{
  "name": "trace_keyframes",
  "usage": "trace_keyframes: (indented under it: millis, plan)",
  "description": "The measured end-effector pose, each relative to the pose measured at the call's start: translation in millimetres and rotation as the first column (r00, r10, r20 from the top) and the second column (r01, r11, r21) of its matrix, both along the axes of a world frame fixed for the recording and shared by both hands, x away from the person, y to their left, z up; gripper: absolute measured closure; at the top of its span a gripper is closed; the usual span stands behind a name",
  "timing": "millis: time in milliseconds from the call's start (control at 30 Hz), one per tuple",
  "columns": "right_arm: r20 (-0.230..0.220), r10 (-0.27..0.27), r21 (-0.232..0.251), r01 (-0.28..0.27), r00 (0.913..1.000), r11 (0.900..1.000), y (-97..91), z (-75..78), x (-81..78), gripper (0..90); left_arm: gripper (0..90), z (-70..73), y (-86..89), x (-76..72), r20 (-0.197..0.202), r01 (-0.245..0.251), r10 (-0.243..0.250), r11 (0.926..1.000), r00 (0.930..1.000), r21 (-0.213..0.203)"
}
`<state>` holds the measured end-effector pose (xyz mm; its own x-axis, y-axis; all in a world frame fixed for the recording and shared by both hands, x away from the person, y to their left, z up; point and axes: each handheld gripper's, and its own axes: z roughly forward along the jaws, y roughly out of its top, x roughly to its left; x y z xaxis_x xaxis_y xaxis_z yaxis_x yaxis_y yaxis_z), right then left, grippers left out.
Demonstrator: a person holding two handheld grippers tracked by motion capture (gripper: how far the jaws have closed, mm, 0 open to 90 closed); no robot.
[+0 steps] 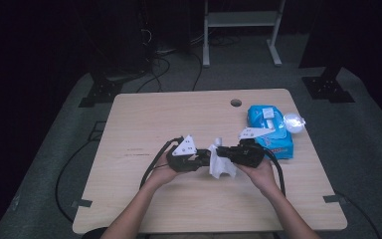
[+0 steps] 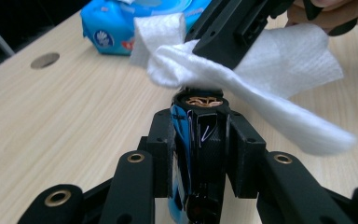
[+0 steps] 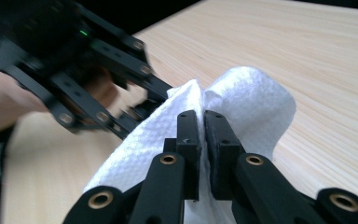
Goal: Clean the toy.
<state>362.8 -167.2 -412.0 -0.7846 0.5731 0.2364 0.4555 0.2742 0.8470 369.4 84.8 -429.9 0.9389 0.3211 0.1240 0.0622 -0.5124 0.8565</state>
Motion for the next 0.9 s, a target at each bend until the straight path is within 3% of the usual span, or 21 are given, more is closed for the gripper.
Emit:
trace_keyframes:
  millis: [100,267,367,533,667,800,900]
  plan:
    - [-0.003,-0.018,-0.034,0.018,0.9998,0.9993,-0.8,-5.1,2.7,84.0,66.6,-8.6,4.4,3.9,-0.017,-0.008,0.008,0.9991,0.9998,0.042]
    - [0.034,-0.038,-0.127,0.042,0.9987,0.9911,4.0,-11.3,4.8,84.0,67.3,-19.8,10.9,9.8,-0.060,-0.016,0.020,0.9980,0.9980,0.061]
    - [0.028,-0.044,-0.142,0.047,0.9986,0.9887,4.6,-14.4,6.0,83.9,67.2,-23.4,14.1,12.4,-0.081,-0.019,0.025,0.9974,0.9964,0.070]
    - [0.023,-0.046,-0.142,0.049,0.9987,0.9887,5.4,-17.0,8.0,83.9,66.6,-26.8,15.0,13.9,-0.087,-0.029,0.035,0.9969,0.9956,0.073]
    - [0.023,-0.045,-0.138,0.047,0.9987,0.9892,7.3,-17.1,8.4,83.9,59.8,-28.5,10.2,13.9,-0.078,-0.029,0.038,0.9931,0.9962,0.113]
    - [0.028,-0.014,-0.139,0.018,0.9995,0.9902,20.2,-14.6,6.9,83.9,54.5,-30.4,0.2,15.8,-0.078,-0.041,0.052,0.9897,0.9956,0.137]
    - [0.031,0.018,-0.139,-0.014,0.9993,0.9902,34.6,-13.6,8.2,83.9,56.3,-29.7,-2.7,16.7,-0.072,-0.054,0.063,0.9908,0.9954,0.124]
